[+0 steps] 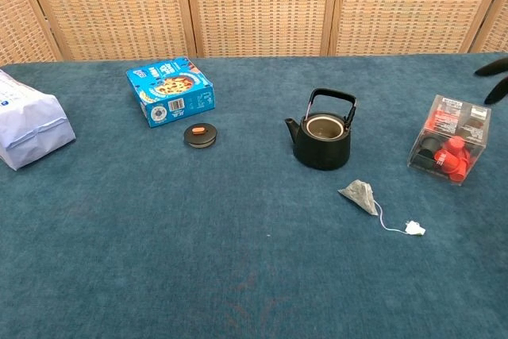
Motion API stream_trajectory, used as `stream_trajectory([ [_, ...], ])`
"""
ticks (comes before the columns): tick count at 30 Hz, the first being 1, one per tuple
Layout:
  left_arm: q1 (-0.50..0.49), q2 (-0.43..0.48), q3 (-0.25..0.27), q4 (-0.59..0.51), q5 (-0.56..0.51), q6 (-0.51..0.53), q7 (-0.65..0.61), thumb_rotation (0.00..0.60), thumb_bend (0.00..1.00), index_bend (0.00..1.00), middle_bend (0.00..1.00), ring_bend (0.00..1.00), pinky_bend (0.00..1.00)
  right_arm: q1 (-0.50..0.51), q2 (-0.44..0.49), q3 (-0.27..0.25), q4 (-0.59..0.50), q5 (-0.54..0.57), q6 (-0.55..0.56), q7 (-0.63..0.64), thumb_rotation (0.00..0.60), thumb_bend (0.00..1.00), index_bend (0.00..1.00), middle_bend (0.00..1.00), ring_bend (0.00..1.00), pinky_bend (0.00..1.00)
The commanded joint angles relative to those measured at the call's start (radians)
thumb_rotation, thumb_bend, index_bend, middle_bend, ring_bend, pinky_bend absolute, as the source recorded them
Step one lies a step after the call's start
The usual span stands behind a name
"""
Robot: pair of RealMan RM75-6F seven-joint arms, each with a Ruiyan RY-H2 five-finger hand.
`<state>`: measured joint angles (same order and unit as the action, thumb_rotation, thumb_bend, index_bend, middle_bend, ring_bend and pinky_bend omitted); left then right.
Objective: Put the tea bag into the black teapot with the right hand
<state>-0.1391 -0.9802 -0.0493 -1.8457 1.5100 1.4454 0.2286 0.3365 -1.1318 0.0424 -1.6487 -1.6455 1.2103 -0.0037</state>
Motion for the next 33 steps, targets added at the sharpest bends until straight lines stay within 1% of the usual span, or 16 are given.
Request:
stream_trajectory([
  [1, -0.004, 0.003, -0.003, 0.001, -0.006, -0.005, -0.001, 0.6, 0.07, 0.0, 0.0, 0.0, 0.0, 0.042, -0.005, -0.007, 0.001, -0.009, -0.058, 0.0, 0.593, 0.22, 0.18, 0.45, 0.4, 0.55],
  [5, -0.008, 0.003, -0.005, 0.007, -0.015, -0.012, -0.003, 0.6, 0.07, 0.0, 0.0, 0.0, 0.0, 0.075, -0.015, -0.015, 0.009, -0.01, -0.109, 0.001, 0.589, 0.22, 0.24, 0.56, 0.54, 0.67],
  [11, -0.012, 0.003, -0.005, 0.015, -0.02, -0.019, -0.008, 0.6, 0.07, 0.0, 0.0, 0.0, 0.0, 0.123, -0.033, -0.025, 0.03, 0.001, -0.188, 0.006, 0.588, 0.22, 0.36, 0.7, 0.69, 0.77],
  [13, -0.014, 0.002, -0.005, 0.017, -0.022, -0.022, -0.011, 0.6, 0.07, 0.0, 0.0, 0.0, 0.0, 0.143, -0.044, -0.025, 0.041, 0.01, -0.219, 0.005, 0.587, 0.22, 0.38, 0.73, 0.72, 0.78],
  [17, -0.014, -0.001, -0.003, 0.022, -0.021, -0.024, -0.014, 0.6, 0.07, 0.0, 0.0, 0.0, 0.0, 0.169, -0.066, -0.025, 0.063, 0.025, -0.255, -0.011, 0.587, 0.29, 0.41, 0.76, 0.76, 0.8],
  [21, -0.014, -0.003, -0.001, 0.028, -0.022, -0.024, -0.019, 0.6, 0.07, 0.0, 0.0, 0.0, 0.0, 0.191, -0.09, -0.024, 0.085, 0.049, -0.292, -0.032, 0.59, 0.34, 0.42, 0.78, 0.78, 0.83],
  [23, -0.014, -0.004, 0.0, 0.031, -0.023, -0.024, -0.022, 0.6, 0.07, 0.0, 0.0, 0.0, 0.0, 0.204, -0.103, -0.023, 0.097, 0.065, -0.313, -0.047, 0.586, 0.39, 0.42, 0.79, 0.79, 0.83],
  [24, -0.013, -0.003, 0.0, 0.032, -0.023, -0.024, -0.023, 0.6, 0.07, 0.0, 0.0, 0.0, 0.0, 0.208, -0.108, -0.022, 0.101, 0.07, -0.318, -0.055, 0.577, 0.41, 0.42, 0.79, 0.79, 0.83],
  [26, -0.013, -0.004, 0.0, 0.034, -0.023, -0.022, -0.026, 0.6, 0.07, 0.0, 0.0, 0.0, 0.0, 0.215, -0.12, -0.02, 0.109, 0.084, -0.328, -0.068, 0.515, 0.45, 0.42, 0.8, 0.79, 0.83],
  [29, -0.011, -0.005, 0.001, 0.037, -0.025, -0.021, -0.03, 0.6, 0.07, 0.0, 0.0, 0.0, 0.0, 0.222, -0.13, -0.016, 0.118, 0.098, -0.334, -0.08, 0.453, 0.49, 0.43, 0.8, 0.8, 0.84],
  [32, -0.011, -0.005, 0.002, 0.04, -0.023, -0.021, -0.032, 0.6, 0.07, 0.0, 0.0, 0.0, 0.0, 0.229, -0.142, -0.013, 0.128, 0.113, -0.341, -0.095, 0.426, 0.5, 0.43, 0.8, 0.8, 0.84],
  [33, -0.011, -0.006, 0.002, 0.04, -0.022, -0.02, -0.033, 0.6, 0.07, 0.0, 0.0, 0.0, 0.0, 0.23, -0.145, -0.011, 0.13, 0.118, -0.343, -0.098, 0.428, 0.5, 0.43, 0.8, 0.8, 0.84],
])
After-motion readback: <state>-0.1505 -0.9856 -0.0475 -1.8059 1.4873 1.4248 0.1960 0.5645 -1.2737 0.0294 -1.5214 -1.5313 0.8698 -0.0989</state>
